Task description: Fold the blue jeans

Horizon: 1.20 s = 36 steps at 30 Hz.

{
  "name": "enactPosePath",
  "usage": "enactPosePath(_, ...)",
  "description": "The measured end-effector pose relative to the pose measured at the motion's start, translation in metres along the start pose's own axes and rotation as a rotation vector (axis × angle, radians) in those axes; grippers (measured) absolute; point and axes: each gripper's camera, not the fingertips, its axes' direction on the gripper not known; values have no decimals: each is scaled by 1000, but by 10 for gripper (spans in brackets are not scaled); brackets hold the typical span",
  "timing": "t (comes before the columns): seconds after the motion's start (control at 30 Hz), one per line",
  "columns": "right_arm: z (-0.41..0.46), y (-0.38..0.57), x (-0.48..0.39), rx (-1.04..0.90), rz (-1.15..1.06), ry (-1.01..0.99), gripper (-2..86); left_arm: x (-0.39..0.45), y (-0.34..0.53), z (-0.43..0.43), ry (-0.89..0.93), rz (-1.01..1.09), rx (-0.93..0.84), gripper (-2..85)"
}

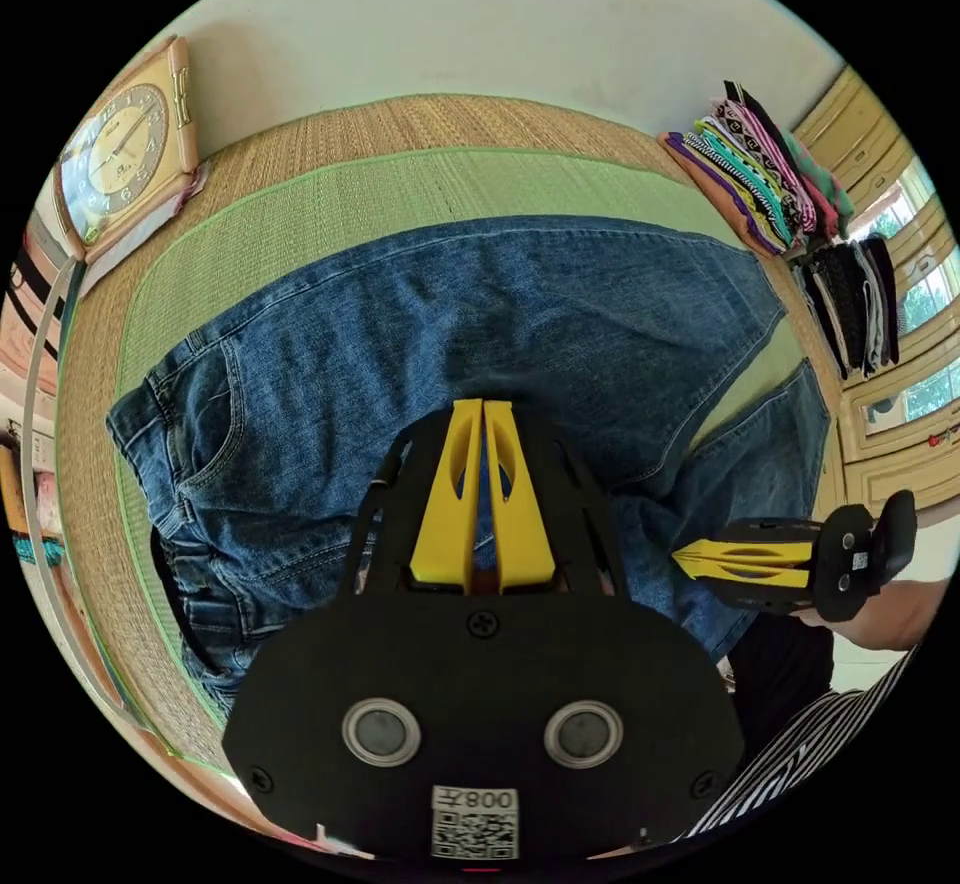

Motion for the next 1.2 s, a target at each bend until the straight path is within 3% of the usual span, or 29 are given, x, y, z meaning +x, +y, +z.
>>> enactPosePath(0.07,-7,3,9,41,47,0,1,21,-5,-1,92,77,11,0)
enactPosePath(0.23,0,5,32,20,153,47,1,50,-33,47,79,167,-152,0)
enactPosePath(0.5,-8,12,51,59,210,33,-2,54,-36,35,59,173,-72,0)
enactPosePath(0.63,-36,65,96,102,406,140,-2,63,-30,24,79,215,-35,0)
enactPosePath(0.77,-33,110,153,72,622,169,0,64,-35,49,45,238,-119,0)
enactPosePath(0.83,-35,111,161,90,642,108,0,62,-34,46,48,217,-141,0)
enactPosePath(0.97,-49,110,149,138,592,170,0,52,-12,14,96,182,-40,0)
enactPosePath(1.13,-33,120,161,147,644,89,-1,35,13,23,58,143,-132,0)
enactPosePath(1.2,-40,113,156,154,623,107,0,27,26,2,72,123,-70,0)
